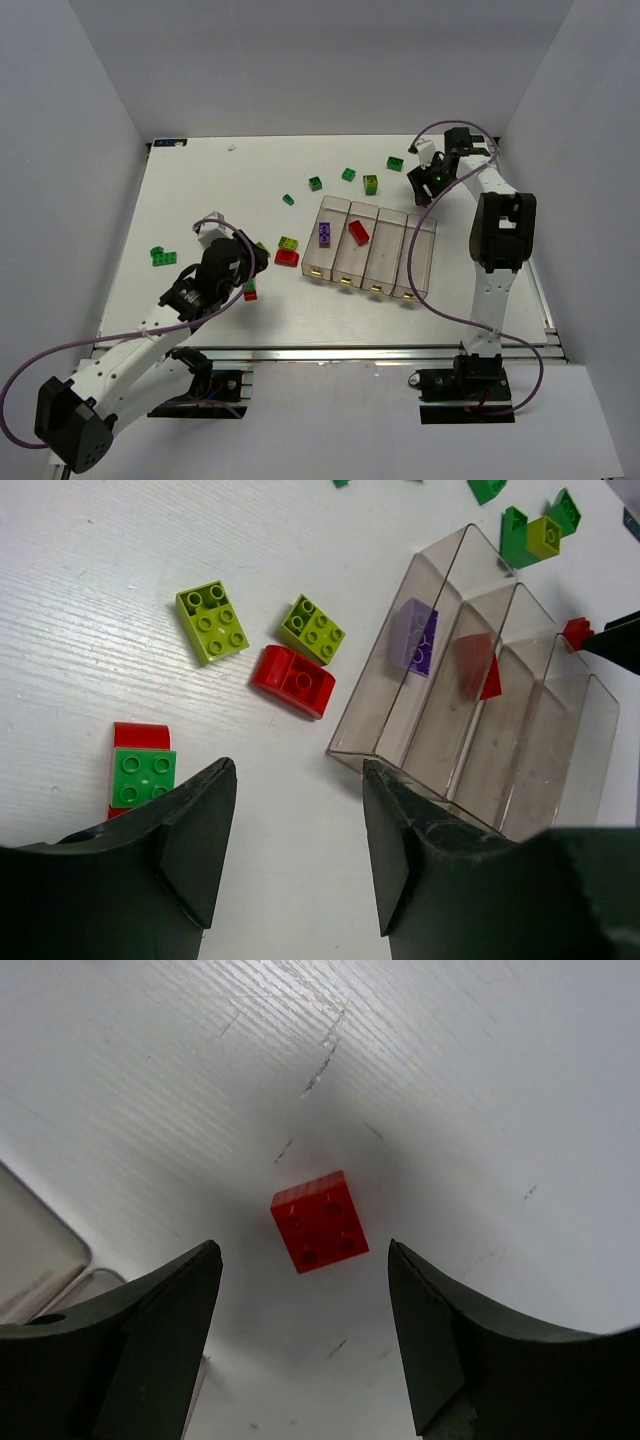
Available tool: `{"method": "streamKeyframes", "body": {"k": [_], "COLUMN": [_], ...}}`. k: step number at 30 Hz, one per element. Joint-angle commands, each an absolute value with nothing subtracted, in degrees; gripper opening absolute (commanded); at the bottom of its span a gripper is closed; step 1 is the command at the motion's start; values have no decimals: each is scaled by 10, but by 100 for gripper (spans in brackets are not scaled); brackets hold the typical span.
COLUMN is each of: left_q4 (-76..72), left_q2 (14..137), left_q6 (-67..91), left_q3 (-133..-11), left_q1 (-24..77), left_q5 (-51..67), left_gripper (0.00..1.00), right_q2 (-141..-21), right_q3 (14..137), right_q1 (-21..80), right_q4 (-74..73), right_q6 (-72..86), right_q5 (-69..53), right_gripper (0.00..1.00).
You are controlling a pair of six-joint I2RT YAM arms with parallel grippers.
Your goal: Sort the legos into containers by color
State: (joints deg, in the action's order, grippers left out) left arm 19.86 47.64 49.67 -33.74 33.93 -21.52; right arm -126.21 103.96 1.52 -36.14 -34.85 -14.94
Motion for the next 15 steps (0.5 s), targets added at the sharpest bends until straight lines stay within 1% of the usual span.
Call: {"method": "streamKeyframes", "body": {"k": [1,6,9,12,13,15], "left_q4": [196,192,193,195,195,194], "left_q2": [491,498,504,504,504,504], "left_q6": [494,493,493,493,493,494], "left_q3": [-369,-372,-374,-374,-374,-374], "left_q1": [340,340,340,340,340,340], "left_q5": [-212,-211,-213,-214,-214,-216], "left_gripper": [64,64,64,64,64,64], "right_q2": [-1291,-1310,-1312,-1316,-1317,-1319], "right_q3": [1077,1085,1080,1080,1080,1079], "right_q1": [16,15,15,15,15,15], "right_q4": [-374,-367,-361,-365,-366,-372], "right_q6": [-391,-403,-409,-415,-417,-423], "right_q5": [-153,-146,-145,-146,-148,-150], "right_gripper": [72,72,69,62,58,52]}}
